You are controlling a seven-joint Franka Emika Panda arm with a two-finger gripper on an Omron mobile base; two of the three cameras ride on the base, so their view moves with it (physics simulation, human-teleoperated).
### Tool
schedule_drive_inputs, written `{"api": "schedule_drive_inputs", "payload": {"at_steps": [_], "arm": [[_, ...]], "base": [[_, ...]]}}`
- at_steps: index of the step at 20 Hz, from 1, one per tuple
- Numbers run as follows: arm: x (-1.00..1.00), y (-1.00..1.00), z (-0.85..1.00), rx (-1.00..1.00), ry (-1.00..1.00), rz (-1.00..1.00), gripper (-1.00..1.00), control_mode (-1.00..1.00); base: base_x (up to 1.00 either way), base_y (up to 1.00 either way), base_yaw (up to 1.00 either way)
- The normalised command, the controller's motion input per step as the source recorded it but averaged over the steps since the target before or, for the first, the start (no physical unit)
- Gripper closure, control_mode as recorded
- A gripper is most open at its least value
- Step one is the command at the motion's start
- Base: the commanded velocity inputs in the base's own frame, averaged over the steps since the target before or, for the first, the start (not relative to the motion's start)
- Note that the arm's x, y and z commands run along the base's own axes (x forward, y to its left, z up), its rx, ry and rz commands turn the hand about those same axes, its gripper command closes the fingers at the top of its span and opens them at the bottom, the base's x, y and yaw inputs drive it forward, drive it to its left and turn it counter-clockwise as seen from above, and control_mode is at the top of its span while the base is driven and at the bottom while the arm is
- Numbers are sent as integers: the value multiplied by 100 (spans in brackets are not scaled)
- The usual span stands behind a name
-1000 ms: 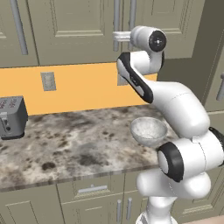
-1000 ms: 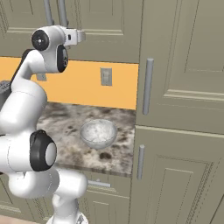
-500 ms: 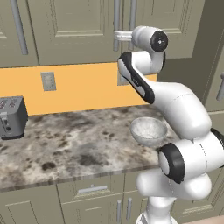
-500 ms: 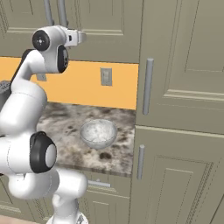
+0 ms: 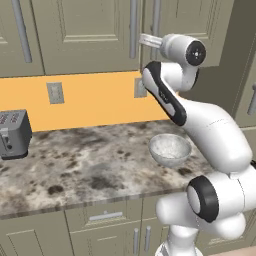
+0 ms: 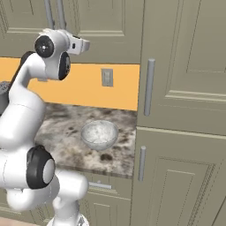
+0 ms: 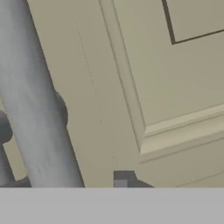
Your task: Open the cabinet. Pick the kiwi and mango from the cabinet and place them into the bowl. Then close the cabinet.
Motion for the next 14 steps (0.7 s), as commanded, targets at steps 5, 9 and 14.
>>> {"api": "schedule_drive_inputs", "payload": {"at_steps": [5,9,14], "arm": [[-63,-94,70,29,-12,0,100,-100],[-60,-100,49,26,-23,3,100,-100],[-69,-100,-76,14,-28,27,100,-100]], "base": [[0,0,0],[0,0,0],[0,0,0]]}}
